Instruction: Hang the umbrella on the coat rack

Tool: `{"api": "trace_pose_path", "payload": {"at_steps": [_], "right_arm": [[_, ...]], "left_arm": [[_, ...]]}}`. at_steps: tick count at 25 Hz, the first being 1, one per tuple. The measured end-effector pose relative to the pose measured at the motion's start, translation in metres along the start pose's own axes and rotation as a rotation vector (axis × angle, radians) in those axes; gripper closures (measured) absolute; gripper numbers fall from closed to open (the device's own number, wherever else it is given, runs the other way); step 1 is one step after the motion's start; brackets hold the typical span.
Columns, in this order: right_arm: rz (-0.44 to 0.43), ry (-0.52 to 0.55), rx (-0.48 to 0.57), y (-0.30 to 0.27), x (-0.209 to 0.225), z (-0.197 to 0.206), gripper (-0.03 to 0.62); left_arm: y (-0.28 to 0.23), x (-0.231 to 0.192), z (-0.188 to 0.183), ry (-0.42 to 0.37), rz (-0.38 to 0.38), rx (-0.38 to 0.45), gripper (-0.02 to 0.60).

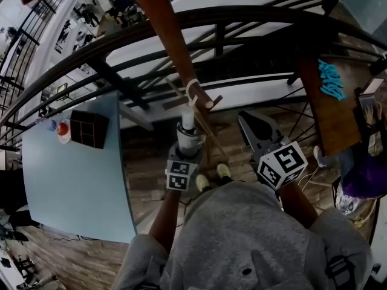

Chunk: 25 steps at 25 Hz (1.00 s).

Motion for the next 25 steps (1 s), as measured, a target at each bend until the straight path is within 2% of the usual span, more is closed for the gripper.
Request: {"api": "trace_pose_path", "payload": {"at_steps": [9,15,21,25], "right_arm": [[0.022,-0.004,-0.016,0.002,-0.003,0.004,0.563],[0.028,0.001,-0.020,-0.001,-0.003,0.008,0.563],[0.032,-0.004,-0.038,-0.004,-0.005,0.016,0.563],[0.028,-0.006,-0.040,-0.006,-0.007,0.018,0.563]], "left_arm": [[-0.022,0.007,0.011,-0.037,0.046,0.031,0.316],[-0.030,0.005,0.015,-0.044,0.037,0.026,0.304],[-0.027,0.004,0.020,-0.030,0.044,0.017,0.299],[-0.026,0.003,0.019,0.001,0.057,0.016,0.273]]}}
Point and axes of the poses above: the fingertips, and each gripper's own axes: y backward along the fingers, x to its right, z out of its underside, the point moved 2 cm from there along y, backward along the fingers, and after that the axes turned 10 degrees about -y, right-handed, at the moved point
